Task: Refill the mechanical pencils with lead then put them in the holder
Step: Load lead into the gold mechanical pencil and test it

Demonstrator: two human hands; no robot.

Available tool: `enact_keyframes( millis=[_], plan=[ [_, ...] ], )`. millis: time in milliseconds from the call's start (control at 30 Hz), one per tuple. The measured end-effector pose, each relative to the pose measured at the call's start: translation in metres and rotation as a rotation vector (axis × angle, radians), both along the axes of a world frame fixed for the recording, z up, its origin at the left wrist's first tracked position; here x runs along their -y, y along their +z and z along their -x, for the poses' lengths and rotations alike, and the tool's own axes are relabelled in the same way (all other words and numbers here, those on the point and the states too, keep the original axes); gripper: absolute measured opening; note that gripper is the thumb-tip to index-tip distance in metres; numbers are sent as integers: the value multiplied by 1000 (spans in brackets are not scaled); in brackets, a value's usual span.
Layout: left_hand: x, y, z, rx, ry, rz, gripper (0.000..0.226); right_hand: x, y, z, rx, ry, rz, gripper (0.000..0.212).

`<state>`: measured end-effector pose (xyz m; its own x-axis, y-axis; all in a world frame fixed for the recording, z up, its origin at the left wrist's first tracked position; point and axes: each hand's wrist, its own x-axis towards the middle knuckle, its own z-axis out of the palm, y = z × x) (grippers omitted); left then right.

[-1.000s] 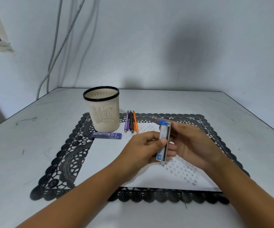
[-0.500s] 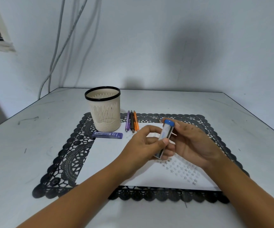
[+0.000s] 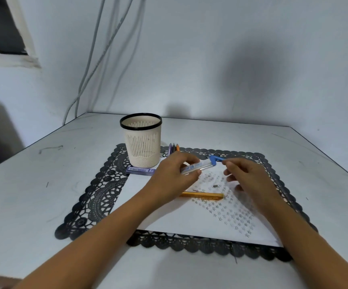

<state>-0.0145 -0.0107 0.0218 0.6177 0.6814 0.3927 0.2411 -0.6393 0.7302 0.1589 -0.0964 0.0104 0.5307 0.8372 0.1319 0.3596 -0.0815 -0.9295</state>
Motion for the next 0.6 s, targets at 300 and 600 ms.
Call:
enact_keyframes(
  millis=[300, 600],
  plan=[
    [-23, 2, 39, -329, 18, -196, 27, -4, -9, -4, 230, -94, 73, 17],
    [-51, -14, 95, -486, 173, -163, 28, -4, -8, -1, 199, -103, 75, 17]
  ],
)
